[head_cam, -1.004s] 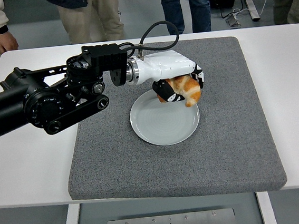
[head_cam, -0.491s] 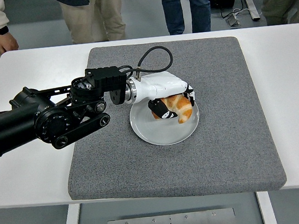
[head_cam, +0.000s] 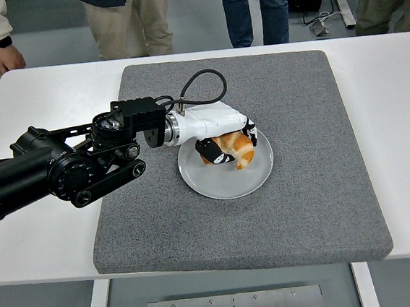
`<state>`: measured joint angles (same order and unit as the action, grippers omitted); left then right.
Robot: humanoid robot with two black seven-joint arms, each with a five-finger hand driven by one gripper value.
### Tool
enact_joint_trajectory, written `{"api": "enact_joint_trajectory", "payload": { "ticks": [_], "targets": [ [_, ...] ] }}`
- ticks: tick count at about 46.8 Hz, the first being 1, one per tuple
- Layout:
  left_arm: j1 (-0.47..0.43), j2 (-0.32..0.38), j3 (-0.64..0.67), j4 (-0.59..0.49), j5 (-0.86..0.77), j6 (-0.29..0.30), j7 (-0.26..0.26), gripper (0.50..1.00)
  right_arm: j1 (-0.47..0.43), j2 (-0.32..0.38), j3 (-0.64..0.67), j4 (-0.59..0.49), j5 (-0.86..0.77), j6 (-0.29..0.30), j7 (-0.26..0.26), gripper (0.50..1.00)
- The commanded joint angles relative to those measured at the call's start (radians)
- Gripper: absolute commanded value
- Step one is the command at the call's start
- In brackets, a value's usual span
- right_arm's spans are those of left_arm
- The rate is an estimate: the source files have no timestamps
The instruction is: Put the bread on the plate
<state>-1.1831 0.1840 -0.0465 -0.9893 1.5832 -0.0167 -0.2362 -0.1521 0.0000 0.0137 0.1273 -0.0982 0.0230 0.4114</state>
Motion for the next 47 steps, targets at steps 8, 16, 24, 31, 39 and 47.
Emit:
{"api": "enact_joint_trajectory", "payload": {
  "ticks": [8, 16, 24, 31, 39, 47],
  "targets": [
    [0.002, -0.015, 0.040, 0.008, -0.014, 0.030, 0.000, 0.500, 0.000, 0.000, -0.001, 0.000, 0.000, 0.000, 0.000, 1.000],
    [0.010, -0.015, 0.042, 0.011, -0.014, 0.034, 0.000, 0.500, 0.000, 0.000, 0.000, 0.000, 0.000, 0.000, 0.000, 1.000],
    [0.020, -0.015, 0.040, 0.011, -0.011, 0.034, 0.001, 0.500, 0.000, 0.000, 0.000, 0.000, 0.000, 0.000, 0.001, 1.000],
    [0.013, -0.017, 0.039, 0.011, -0.017, 0.034, 0.005, 0.500, 0.000, 0.000, 0.000, 0.000, 0.000, 0.000, 0.000, 1.000],
    [0.007, -0.012, 0.039, 0.001, -0.042, 0.031, 0.005, 0.978, 0.000, 0.000, 0.000, 0.000, 0.000, 0.000, 0.000, 1.000],
    [-0.007, 0.000, 0.037, -0.011, -0.045, 0.031, 0.005, 0.978, 0.000, 0.000, 0.000, 0.000, 0.000, 0.000, 0.000, 1.000]
  ]
}}
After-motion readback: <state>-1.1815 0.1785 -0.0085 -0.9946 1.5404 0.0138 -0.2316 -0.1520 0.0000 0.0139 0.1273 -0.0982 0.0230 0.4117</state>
